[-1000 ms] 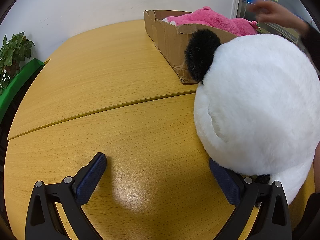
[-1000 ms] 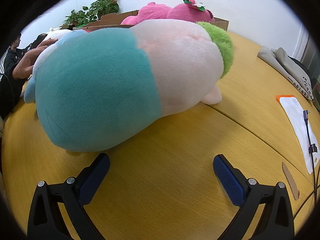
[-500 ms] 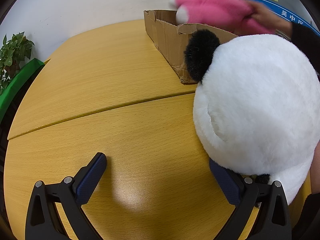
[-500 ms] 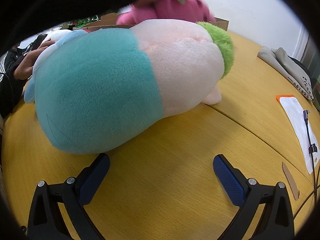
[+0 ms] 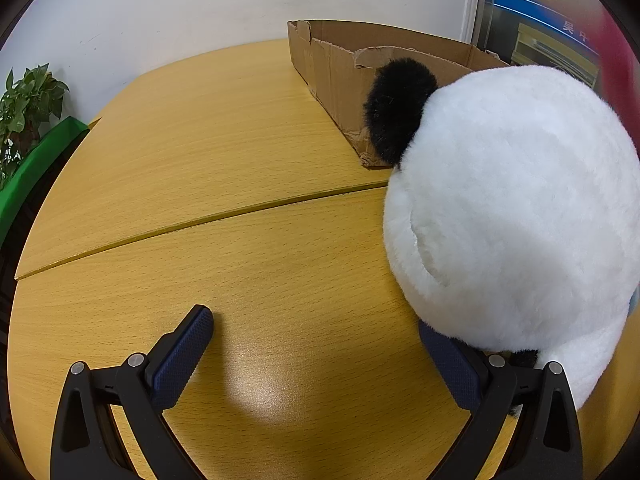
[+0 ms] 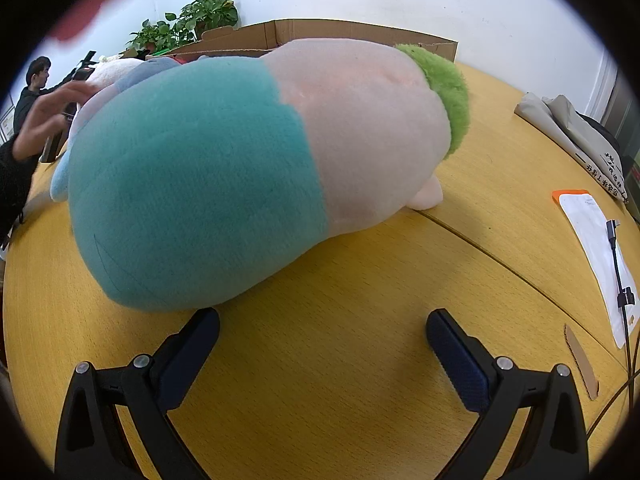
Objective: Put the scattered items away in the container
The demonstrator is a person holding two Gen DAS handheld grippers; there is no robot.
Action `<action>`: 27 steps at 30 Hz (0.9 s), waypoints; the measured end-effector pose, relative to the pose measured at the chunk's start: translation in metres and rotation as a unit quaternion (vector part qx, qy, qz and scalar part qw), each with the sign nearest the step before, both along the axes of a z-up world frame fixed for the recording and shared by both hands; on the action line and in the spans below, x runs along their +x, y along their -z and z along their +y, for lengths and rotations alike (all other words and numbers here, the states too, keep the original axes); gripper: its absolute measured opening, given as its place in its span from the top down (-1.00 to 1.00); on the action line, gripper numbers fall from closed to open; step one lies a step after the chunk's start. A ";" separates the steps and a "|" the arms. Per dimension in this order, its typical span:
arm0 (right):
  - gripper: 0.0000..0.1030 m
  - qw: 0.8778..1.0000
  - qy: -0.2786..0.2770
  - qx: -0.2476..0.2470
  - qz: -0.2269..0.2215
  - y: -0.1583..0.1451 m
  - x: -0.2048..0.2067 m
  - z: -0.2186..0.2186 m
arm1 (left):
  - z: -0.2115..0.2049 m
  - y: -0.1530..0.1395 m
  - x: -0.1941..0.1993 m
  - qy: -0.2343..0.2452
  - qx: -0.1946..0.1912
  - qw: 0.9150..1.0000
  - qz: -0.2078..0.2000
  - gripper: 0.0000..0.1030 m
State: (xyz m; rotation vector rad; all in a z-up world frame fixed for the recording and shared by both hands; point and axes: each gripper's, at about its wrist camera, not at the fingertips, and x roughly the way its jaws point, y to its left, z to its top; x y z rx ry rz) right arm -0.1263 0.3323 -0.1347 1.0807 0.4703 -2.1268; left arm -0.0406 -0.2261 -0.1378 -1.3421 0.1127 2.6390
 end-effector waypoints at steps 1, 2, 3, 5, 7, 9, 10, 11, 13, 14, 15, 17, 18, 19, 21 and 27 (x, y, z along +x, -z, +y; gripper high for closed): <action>-1.00 1.000 0.000 0.000 0.000 0.000 0.000 0.000 | 0.000 0.000 0.000 0.000 0.000 1.000 0.000 -1.00; -1.00 1.000 0.000 0.000 0.000 0.000 0.000 0.000 | 0.001 0.000 0.001 0.000 0.000 1.000 0.000 -1.00; -1.00 1.000 0.000 0.000 0.000 0.000 0.000 0.000 | 0.001 0.000 0.001 0.000 0.000 1.000 0.000 -1.00; -1.00 1.000 0.000 0.000 0.000 0.000 0.000 0.000 | 0.001 0.000 0.001 0.000 0.000 1.000 0.000 -1.00; -1.00 1.000 0.000 0.000 0.000 0.000 0.000 0.000 | 0.001 0.000 0.001 0.000 0.000 1.000 0.000 -1.00; -1.00 1.000 0.000 0.000 0.000 0.000 0.000 0.000 | 0.001 0.000 0.001 0.000 0.000 1.000 0.000 -1.00; -1.00 1.000 0.000 0.000 0.000 0.000 0.000 0.000 | 0.001 0.000 0.001 0.000 0.000 1.000 0.000 -1.00; -1.00 1.000 0.000 0.000 0.000 0.000 0.000 0.000 | 0.001 0.000 0.001 0.000 0.000 1.000 0.000 -1.00; -1.00 1.000 0.000 0.000 0.000 0.000 0.000 0.000 | 0.001 0.001 0.001 0.000 0.000 1.000 0.000 -1.00; -1.00 1.000 0.000 0.000 0.000 0.000 0.000 0.000 | 0.001 0.000 0.001 0.000 0.000 1.000 0.000 -1.00; -1.00 1.000 0.000 0.000 0.000 0.000 0.000 0.000 | 0.001 0.001 0.001 0.000 0.000 1.000 0.000 -1.00; -1.00 1.000 0.000 0.000 0.000 0.000 0.000 0.000 | 0.001 0.001 0.001 0.000 0.000 1.000 0.000 -1.00; -1.00 1.000 0.000 0.000 0.000 0.000 0.000 0.000 | 0.001 0.000 0.001 0.000 0.000 1.000 0.000 -1.00; -1.00 1.000 0.000 0.000 0.000 0.000 0.000 0.000 | 0.001 0.001 0.001 0.000 0.000 1.000 0.000 -1.00; -1.00 1.000 0.000 0.000 0.000 0.000 0.000 0.000 | 0.001 0.000 0.001 0.000 0.000 1.000 0.000 -1.00; -1.00 1.000 0.000 -0.003 -0.002 0.000 -0.001 0.001 | 0.001 0.000 0.002 -0.001 0.000 1.000 0.000 -1.00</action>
